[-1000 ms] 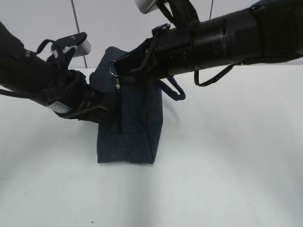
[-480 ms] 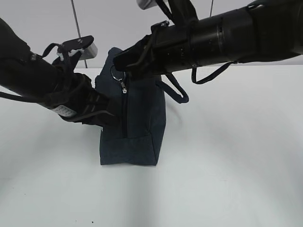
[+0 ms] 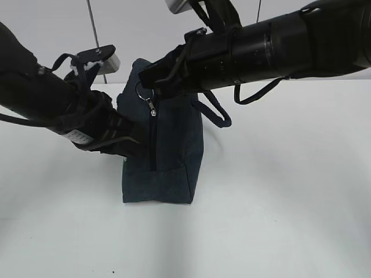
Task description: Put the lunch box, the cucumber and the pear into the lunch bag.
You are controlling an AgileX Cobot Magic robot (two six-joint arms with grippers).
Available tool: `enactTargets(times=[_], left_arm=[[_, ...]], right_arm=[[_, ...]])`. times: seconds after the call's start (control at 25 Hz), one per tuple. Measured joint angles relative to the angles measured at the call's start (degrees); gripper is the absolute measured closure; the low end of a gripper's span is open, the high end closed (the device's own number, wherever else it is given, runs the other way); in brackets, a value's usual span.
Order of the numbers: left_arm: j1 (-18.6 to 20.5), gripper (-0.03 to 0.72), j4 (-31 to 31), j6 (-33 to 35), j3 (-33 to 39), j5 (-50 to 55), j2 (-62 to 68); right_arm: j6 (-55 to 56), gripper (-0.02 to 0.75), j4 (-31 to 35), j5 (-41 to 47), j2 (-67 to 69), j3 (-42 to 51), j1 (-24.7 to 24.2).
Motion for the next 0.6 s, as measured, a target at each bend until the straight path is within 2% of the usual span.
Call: enactTargets(times=[0.2, 0.32, 0.52, 0.6], left_arm=[[0.00, 0.440, 0.00, 0.00, 0.00, 0.73, 0.00], [0.00, 0.405, 0.00, 0.00, 0.00, 0.80, 0.00], [-0.05, 0.398, 0.00, 0.00, 0.00, 1.13, -0.16], [-0.05, 0.423, 0.00, 0.00, 0.00, 1.34, -0.16]], right_arm=[[0.00, 0.732, -0.37, -1.24, 0.00, 0.00, 0.00], [0.00, 0.732, -0.46, -2.05, 0.00, 0.00, 0.00], [0.05, 0.732, -0.46, -3.37, 0.00, 0.00, 0.00], [0.05, 0.732, -0.46, -3.77, 0.10, 0.00, 0.00]])
